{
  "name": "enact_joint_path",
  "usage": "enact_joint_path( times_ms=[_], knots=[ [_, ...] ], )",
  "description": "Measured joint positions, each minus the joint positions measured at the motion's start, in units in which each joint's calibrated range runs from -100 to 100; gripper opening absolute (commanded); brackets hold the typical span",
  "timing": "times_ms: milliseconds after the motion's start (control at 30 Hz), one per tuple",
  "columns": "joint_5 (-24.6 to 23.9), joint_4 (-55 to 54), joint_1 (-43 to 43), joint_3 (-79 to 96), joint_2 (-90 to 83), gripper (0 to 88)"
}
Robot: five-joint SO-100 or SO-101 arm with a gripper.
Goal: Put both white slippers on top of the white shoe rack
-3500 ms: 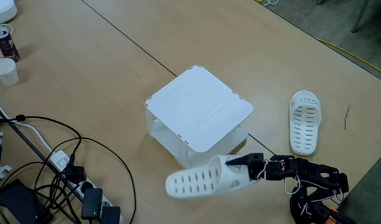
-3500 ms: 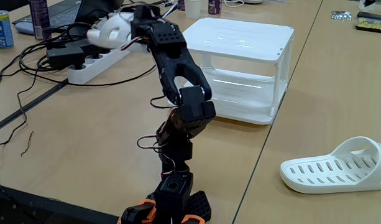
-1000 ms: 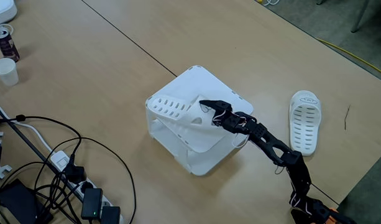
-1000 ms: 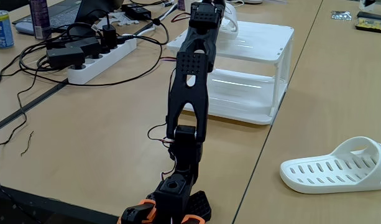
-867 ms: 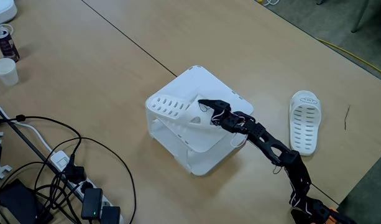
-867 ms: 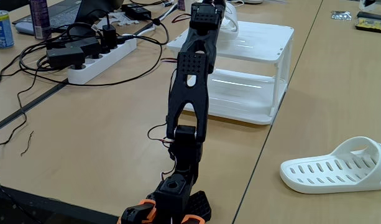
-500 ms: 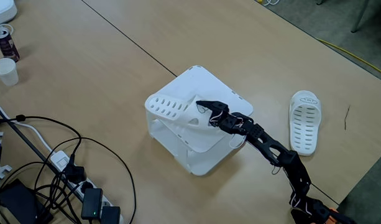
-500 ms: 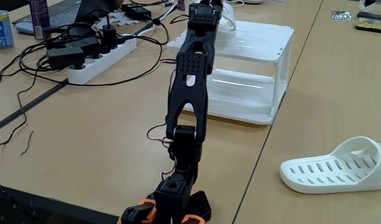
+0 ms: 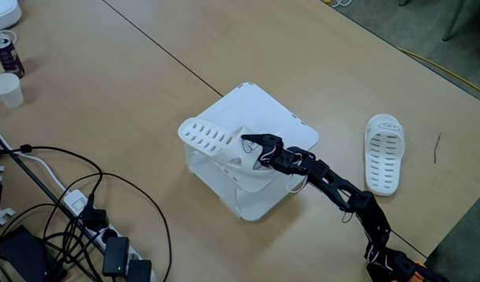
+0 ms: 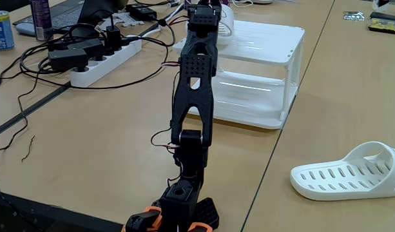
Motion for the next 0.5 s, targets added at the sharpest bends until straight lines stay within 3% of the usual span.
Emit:
enact_joint_path(
  times_ms=[500],
  knots=[
    [0.0, -0.6, 0.4, 8.7, -3.5, 27.2]
  ],
)
